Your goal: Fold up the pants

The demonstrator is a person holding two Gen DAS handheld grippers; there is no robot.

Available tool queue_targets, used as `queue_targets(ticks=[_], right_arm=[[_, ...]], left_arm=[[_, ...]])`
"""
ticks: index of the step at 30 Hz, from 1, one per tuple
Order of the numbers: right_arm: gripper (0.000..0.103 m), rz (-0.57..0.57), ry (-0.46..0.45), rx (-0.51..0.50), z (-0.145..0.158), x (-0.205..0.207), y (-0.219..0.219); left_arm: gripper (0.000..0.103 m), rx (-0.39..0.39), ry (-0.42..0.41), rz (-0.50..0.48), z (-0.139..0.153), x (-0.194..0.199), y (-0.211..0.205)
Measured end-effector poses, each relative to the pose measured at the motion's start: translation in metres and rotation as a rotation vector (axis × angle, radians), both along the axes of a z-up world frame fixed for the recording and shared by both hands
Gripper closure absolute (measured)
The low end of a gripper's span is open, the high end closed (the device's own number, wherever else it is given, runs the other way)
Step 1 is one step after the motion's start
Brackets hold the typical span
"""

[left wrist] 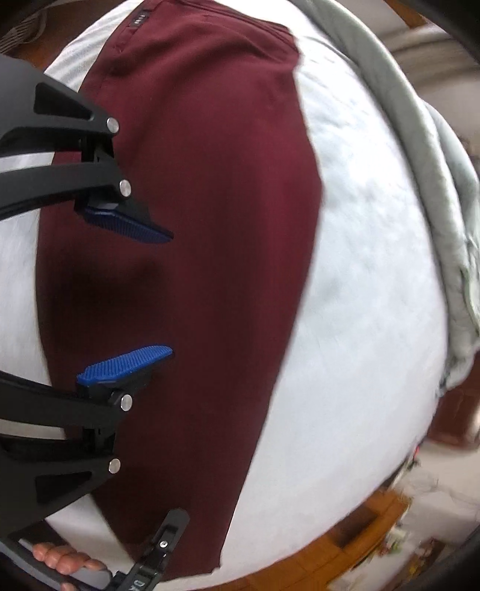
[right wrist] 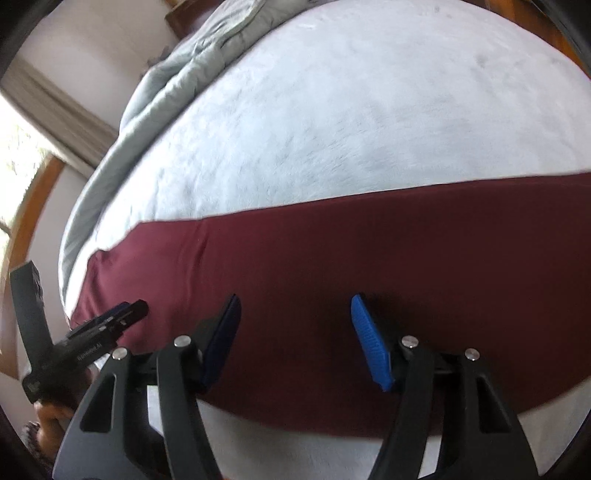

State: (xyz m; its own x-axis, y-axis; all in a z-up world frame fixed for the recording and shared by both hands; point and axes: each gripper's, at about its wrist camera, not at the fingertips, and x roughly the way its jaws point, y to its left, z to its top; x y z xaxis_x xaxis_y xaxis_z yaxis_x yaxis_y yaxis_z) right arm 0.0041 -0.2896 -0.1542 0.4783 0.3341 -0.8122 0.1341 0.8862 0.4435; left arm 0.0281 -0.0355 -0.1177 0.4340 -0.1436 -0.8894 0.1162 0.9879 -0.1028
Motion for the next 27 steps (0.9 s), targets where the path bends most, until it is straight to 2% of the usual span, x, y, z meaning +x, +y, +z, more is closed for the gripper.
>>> queue_targets(ticks=[3,7,10,13,17,23,24,25,26,27], right_arm=[[0.041,-0.073,0.008,0.005,0.01,-0.03,-0.036],[0.039,-0.208,0.04,-0.005,0.011,-0.091,-0.096],[0.037,-0.323,0.082,-0.002,0.002,-0.128,-0.14],[0.039,-0.406,0.069,0.05,-0.01,-0.149,-0.177],[0.043,-0.453,-0.006,0.144,-0.025,-0.15,-0.204],[0.047,-0.462,-0.08,0.085,-0.036,-0.119,-0.199],[0.052,-0.467,-0.085,0.078,-0.037,-0.113,-0.203],[0.065,-0.475,-0.093,0.069,-0.038,-0.106,-0.203],[0.07,-0.48,-0.092,0.055,-0.038,-0.1,-0.203],[0.08,-0.48,-0.099,0.056,-0.038,-0.096,-0.206]], left_arm=[[0.044,-0.043,0.0,-0.095,0.004,-0.012,-0.036],[0.044,-0.051,0.025,-0.156,-0.005,-0.009,-0.07],[0.039,-0.021,0.044,-0.16,-0.016,0.004,-0.09],[0.036,-0.022,0.052,-0.144,-0.022,0.002,-0.091],[0.032,-0.028,0.055,-0.136,-0.024,-0.001,-0.087],[0.025,-0.029,0.062,-0.14,-0.028,0.0,-0.089],[0.024,-0.021,0.06,-0.141,-0.028,0.0,-0.09],[0.024,-0.015,0.056,-0.141,-0.029,0.002,-0.09],[0.024,-0.012,0.054,-0.141,-0.029,0.002,-0.091],[0.024,-0.014,0.054,-0.139,-0.028,0.003,-0.091]])
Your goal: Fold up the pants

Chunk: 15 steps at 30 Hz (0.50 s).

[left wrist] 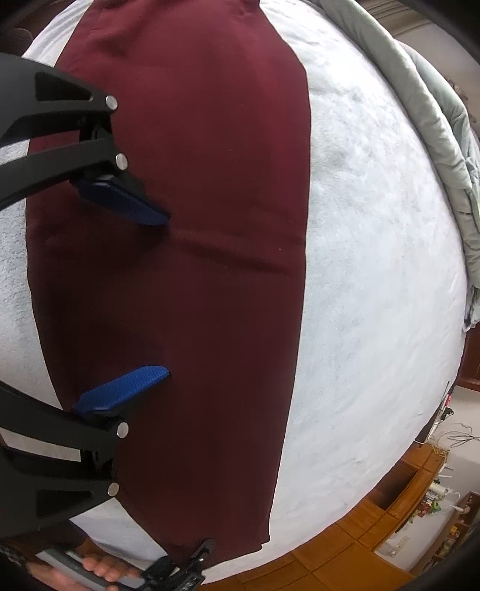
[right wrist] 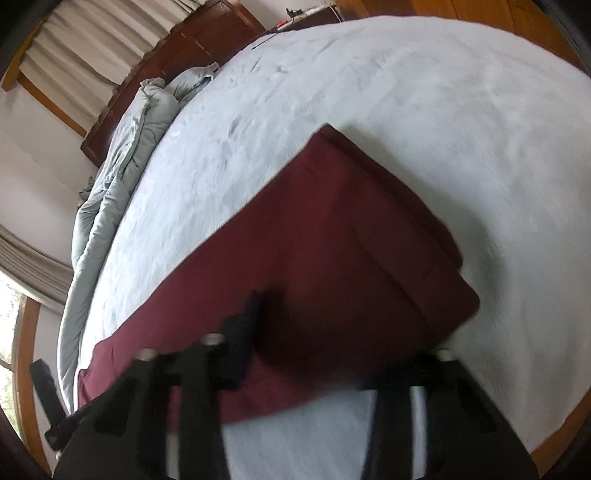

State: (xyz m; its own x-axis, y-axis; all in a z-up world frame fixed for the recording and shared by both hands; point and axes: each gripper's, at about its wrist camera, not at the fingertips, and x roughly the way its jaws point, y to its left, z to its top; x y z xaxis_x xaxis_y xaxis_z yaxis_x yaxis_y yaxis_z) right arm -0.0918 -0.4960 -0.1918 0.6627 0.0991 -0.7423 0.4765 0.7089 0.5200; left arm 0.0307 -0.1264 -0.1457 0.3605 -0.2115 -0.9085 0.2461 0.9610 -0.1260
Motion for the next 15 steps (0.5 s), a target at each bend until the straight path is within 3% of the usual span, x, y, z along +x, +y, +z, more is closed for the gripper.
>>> queue_targets(ticks=[3,6,9,12,15], right_arm=[[0.088,0.012,-0.048,0.024,0.011,0.011,-0.005],[0.09,0.047,-0.101,-0.01,0.039,0.01,-0.002],[0.09,0.049,-0.185,-0.03,0.066,0.006,-0.001],[0.09,0.024,-0.117,-0.03,0.053,0.013,-0.005],[0.09,-0.007,0.063,-0.002,0.003,0.027,-0.011]], left_arm=[[0.024,-0.023,-0.012,0.021,0.008,0.001,0.005],[0.024,0.001,-0.074,0.026,0.021,0.001,0.008],[0.024,0.001,-0.077,0.035,0.023,0.002,0.012],[0.024,0.017,-0.057,0.048,0.011,0.002,0.015],[0.022,0.04,-0.043,0.038,-0.012,0.003,0.016]])
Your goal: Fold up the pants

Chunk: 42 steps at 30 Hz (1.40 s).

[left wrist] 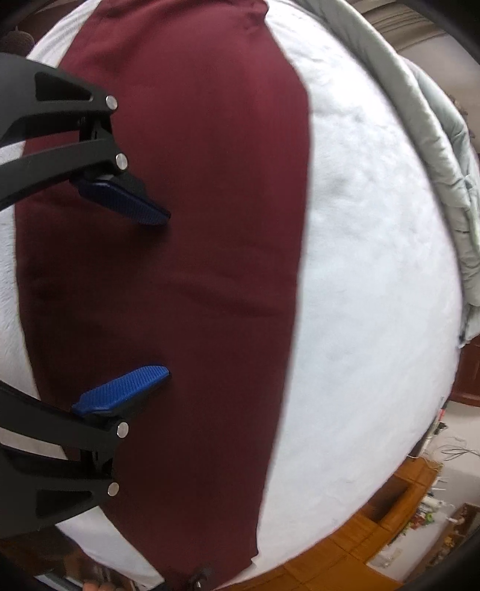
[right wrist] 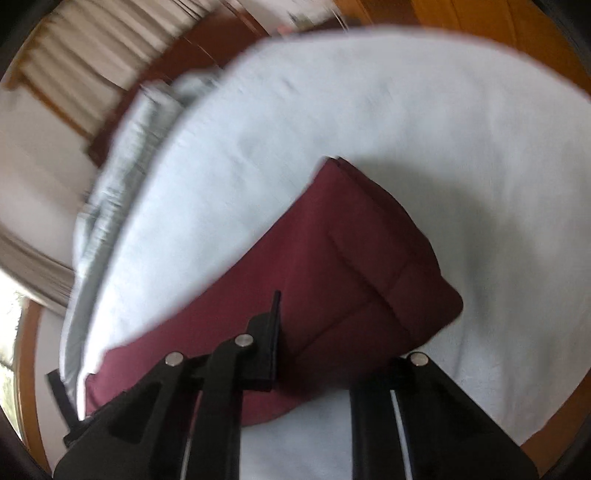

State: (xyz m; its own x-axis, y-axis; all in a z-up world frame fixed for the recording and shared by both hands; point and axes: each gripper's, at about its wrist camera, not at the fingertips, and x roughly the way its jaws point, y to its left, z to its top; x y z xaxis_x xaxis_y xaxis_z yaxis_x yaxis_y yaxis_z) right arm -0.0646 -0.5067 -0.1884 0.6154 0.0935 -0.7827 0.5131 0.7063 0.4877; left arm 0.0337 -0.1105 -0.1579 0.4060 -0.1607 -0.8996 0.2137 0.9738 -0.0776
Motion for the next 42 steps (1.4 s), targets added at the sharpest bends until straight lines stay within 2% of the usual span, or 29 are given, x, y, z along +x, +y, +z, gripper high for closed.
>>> queue_targets(ticks=[1,3,7,10,14,20,28,32,36,42], right_arm=[[0.09,-0.013,0.011,0.015,-0.012,0.001,-0.001],[0.09,-0.035,-0.013,0.039,-0.013,-0.002,-0.002],[0.09,-0.022,-0.022,0.008,0.01,0.0,0.004],[0.089,0.004,-0.073,-0.02,0.038,0.003,0.015],[0.089,0.09,-0.152,-0.065,0.081,0.015,0.055],[0.089,0.245,-0.199,-0.114,0.107,0.046,0.127],[0.089,0.408,-0.204,-0.066,0.102,0.086,0.208],[0.089,0.493,-0.212,-0.009,0.095,0.101,0.248],[0.089,0.586,-0.188,-0.012,0.083,0.113,0.291],[0.088,0.649,-0.119,-0.077,0.055,0.114,0.328]], left_arm=[[0.021,0.011,-0.022,-0.013,-0.002,-0.002,-0.002],[0.021,0.012,-0.027,-0.023,-0.002,-0.003,-0.003],[0.021,-0.061,0.005,0.003,0.01,0.0,0.009],[0.021,-0.068,-0.009,0.031,0.024,-0.003,0.025],[0.021,-0.076,-0.011,0.086,0.033,-0.01,0.055],[0.021,-0.103,-0.007,0.162,0.038,-0.012,0.096],[0.021,-0.131,0.003,0.223,0.041,-0.008,0.127],[0.021,-0.172,0.021,0.259,0.043,-0.009,0.144],[0.021,-0.198,0.013,0.288,0.045,-0.012,0.157],[0.021,-0.259,0.038,0.307,0.042,-0.012,0.17]])
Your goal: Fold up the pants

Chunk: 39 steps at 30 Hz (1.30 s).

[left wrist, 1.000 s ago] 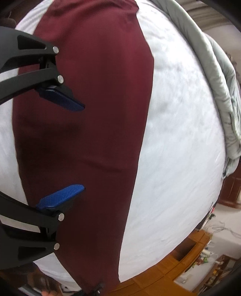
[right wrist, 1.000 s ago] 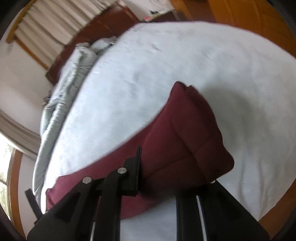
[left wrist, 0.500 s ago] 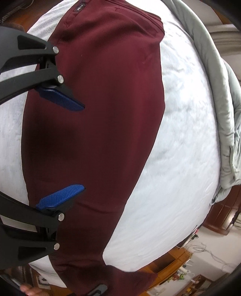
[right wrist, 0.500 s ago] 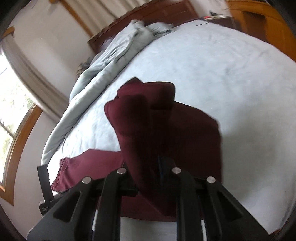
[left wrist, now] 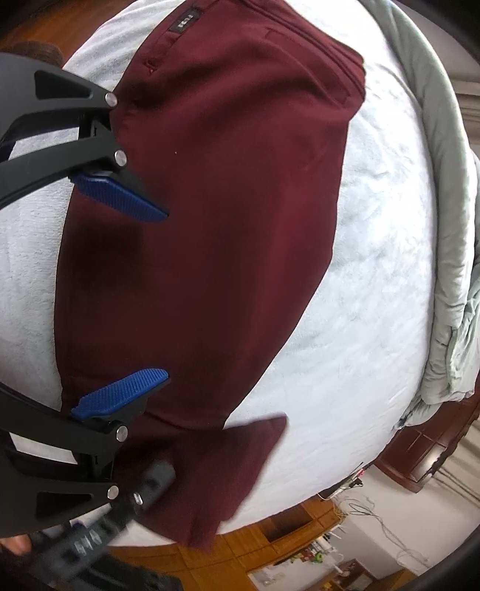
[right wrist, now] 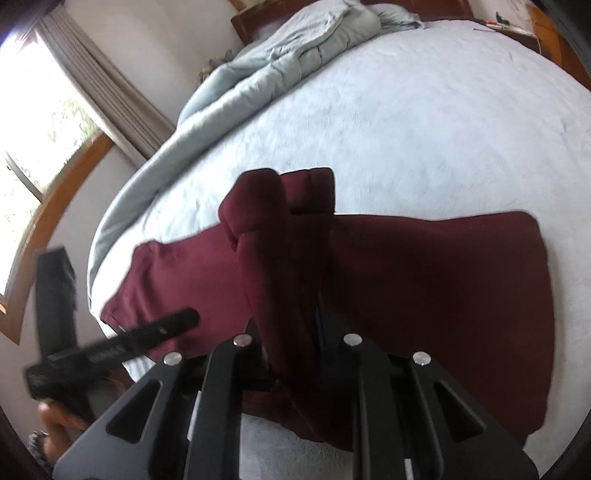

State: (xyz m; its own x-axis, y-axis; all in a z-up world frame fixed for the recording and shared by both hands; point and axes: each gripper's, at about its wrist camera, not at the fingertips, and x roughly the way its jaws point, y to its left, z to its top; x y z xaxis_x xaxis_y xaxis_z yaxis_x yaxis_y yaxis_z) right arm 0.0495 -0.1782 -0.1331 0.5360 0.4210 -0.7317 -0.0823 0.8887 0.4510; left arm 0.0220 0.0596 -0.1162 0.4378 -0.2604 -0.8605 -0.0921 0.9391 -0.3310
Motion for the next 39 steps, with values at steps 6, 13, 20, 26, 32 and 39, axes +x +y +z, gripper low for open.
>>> queue_targets(ticks=[6,13,20,26,32,39], right_arm=[[0.066,0.066,0.068,-0.035,-0.025,-0.005,0.016],[0.039,0.233,0.126,0.18,-0.01,-0.022,0.007],[0.039,0.093,0.125,0.278,0.005,-0.052,-0.062],[0.041,-0.004,0.094,0.153,0.016,-0.071,-0.096],[0.041,-0.071,0.087,0.079,0.017,-0.081,-0.115],[0.039,-0.135,0.113,0.107,0.004,-0.079,-0.121]], left_arm=[[0.021,-0.066,0.027,0.0,-0.005,0.008,0.003],[0.021,-0.217,0.111,-0.014,-0.02,0.02,0.004],[0.021,-0.348,0.193,-0.049,-0.034,0.024,-0.008],[0.021,-0.27,0.207,-0.104,-0.037,0.03,-0.039],[0.018,-0.276,0.228,-0.161,-0.041,0.035,-0.065],[0.069,-0.216,0.227,-0.088,-0.045,0.041,-0.059]])
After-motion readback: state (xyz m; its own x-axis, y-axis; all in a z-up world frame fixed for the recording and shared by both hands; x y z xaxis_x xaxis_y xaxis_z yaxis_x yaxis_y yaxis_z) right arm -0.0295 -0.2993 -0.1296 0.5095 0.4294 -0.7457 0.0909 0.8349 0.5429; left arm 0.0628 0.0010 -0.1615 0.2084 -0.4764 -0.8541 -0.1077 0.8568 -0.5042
